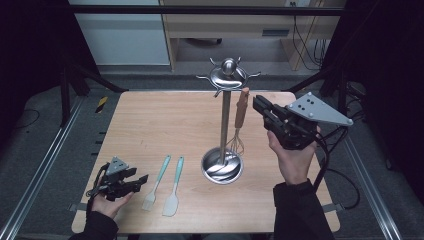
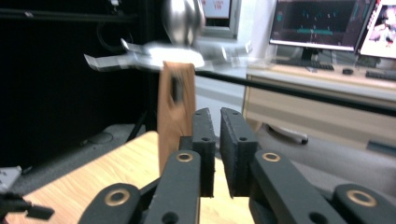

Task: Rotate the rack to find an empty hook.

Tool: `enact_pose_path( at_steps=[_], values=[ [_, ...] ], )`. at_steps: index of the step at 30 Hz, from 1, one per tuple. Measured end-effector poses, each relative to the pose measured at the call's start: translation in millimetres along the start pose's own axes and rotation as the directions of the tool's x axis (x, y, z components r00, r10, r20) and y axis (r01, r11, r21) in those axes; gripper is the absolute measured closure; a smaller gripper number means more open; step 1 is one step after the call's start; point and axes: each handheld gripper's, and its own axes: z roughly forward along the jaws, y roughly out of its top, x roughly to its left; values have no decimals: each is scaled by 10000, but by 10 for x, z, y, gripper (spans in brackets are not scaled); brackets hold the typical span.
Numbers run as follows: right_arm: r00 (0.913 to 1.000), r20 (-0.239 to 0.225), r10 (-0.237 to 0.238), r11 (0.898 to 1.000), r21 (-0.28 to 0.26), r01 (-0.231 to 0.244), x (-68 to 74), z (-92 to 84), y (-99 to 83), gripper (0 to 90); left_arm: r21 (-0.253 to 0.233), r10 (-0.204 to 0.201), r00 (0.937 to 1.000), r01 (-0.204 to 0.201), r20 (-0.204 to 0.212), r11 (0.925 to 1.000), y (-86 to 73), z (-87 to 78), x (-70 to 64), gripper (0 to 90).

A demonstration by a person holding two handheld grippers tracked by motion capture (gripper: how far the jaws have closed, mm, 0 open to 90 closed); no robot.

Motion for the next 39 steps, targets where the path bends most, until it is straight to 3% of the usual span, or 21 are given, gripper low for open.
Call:
enact_pose_path(
  at_steps=[6, 13, 21, 39],
  values=[
    [9996, 180, 212, 9974, 688, -224, -82, 23, -373, 721, -68, -14, 10000, 14, 19, 10000, 9, 3, -15, 439],
    [9970, 535, 557, 9868, 1495, -631, -159, 88, -858, 584, -167, -27, 10000, 29, 91, 9999, 20, -7, -35, 438],
    [9901, 1055, 929, 9647, 2364, -1158, -284, 89, -1295, 524, -428, 37, 9995, -24, 303, 9991, 61, -46, -102, 438],
    [9700, 2298, 787, 9142, 3715, -1622, -527, -153, -1943, 358, -417, 229, 9976, -201, 660, 9989, 162, 9, -353, 449]
  ],
)
